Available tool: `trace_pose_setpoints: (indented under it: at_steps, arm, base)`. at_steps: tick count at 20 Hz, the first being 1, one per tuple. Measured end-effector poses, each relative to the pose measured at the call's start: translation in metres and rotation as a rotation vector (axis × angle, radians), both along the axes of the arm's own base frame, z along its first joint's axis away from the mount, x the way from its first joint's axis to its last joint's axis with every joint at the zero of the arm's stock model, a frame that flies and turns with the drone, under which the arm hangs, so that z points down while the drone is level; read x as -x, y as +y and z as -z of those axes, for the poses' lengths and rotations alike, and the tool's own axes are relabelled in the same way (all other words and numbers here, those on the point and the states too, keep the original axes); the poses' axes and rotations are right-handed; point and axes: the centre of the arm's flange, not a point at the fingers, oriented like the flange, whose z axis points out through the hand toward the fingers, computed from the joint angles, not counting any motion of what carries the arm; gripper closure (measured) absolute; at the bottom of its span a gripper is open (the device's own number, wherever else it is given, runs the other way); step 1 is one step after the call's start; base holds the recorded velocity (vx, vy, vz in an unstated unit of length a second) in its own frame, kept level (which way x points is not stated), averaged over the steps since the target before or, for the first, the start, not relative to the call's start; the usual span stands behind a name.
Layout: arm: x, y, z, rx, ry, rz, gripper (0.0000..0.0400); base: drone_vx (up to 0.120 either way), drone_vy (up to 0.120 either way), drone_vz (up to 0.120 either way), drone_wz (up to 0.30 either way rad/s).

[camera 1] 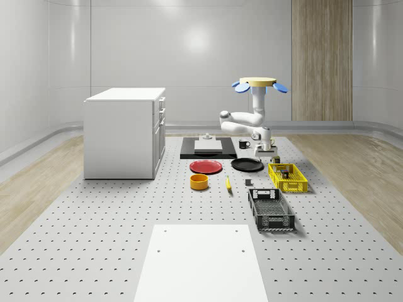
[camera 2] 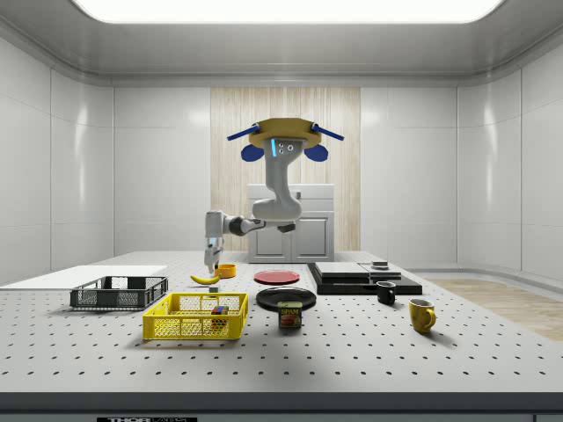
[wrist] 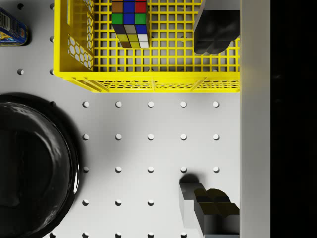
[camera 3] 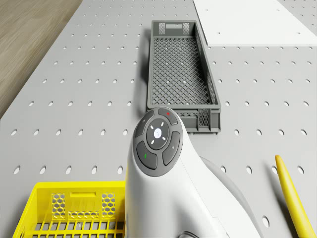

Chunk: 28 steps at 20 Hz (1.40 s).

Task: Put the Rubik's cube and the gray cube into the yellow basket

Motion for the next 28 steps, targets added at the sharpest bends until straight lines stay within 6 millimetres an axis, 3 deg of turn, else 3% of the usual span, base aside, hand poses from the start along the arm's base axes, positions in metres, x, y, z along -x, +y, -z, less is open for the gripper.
trace_pose_setpoints:
  at_steps: [16, 21, 28]
  arm:
    - [0.0, 0.0, 0.0, 0.0, 0.0, 0.0, 0.0]
    - [0.0, 0.0, 0.0, 0.0, 0.0, 0.0, 0.0]
    - [0.0, 0.0, 0.0, 0.0, 0.0, 0.0, 0.0]
  base:
    - [0.008, -0.12, 0.0, 0.0]
    - [0.0, -0.12, -0.112, 0.0]
    - [0.0, -0.034, -0.12, 0.0]
